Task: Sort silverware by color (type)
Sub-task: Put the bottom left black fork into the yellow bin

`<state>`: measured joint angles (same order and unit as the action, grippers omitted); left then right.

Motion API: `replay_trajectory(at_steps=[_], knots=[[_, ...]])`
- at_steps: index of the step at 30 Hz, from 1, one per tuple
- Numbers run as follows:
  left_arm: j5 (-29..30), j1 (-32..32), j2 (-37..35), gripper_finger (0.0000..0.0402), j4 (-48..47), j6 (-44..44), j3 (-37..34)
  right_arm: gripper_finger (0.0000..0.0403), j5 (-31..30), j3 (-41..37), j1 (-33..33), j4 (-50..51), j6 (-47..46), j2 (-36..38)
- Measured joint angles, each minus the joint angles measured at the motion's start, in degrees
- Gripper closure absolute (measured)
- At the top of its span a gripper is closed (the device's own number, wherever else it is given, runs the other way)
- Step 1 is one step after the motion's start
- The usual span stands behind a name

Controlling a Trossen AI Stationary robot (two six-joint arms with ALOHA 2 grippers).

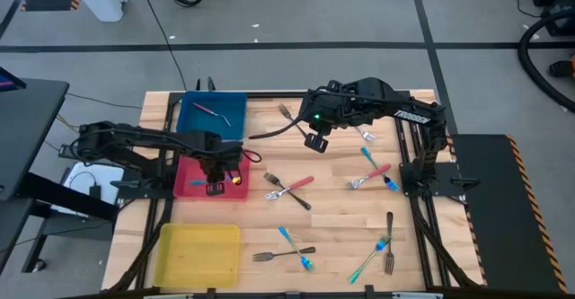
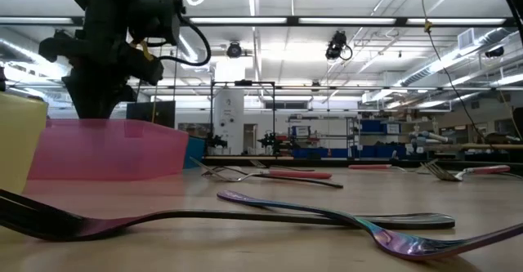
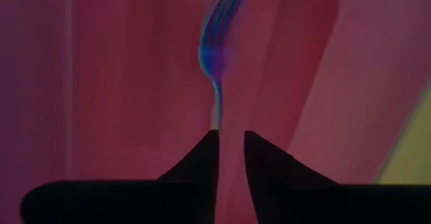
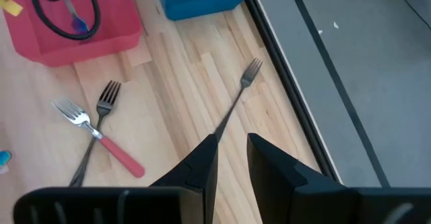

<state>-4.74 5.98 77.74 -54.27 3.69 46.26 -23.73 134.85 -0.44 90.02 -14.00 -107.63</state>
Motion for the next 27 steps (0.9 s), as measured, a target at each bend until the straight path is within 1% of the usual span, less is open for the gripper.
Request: replay_trajectory(at_steps=[6, 14, 21, 27], knots=[[0.03, 0.00, -0.11, 0.0301, -0.49, 0.12, 0.38, 0.0314, -0.11, 0.00, 0.59, -0.02, -0.61, 0.00], [0.03, 0.00, -0.13, 0.0298, -3.20, 0.05, 4.55, 0.0314, -0.15, -0.25, 3.61, -0.07, -6.49, 0.00], [0.03, -1.34, -0.79, 0.0298, -4.54, -1.14, 5.07, 0.0314, -0.67, -6.74, 8.24, -0.02, -13.51, 0.06], [0.01, -3.13, -2.56, 0.0299, -7.23, -1.09, 5.05, 0.0314, -1.14, -14.36, 9.48, -0.04, -19.67, 0.03]])
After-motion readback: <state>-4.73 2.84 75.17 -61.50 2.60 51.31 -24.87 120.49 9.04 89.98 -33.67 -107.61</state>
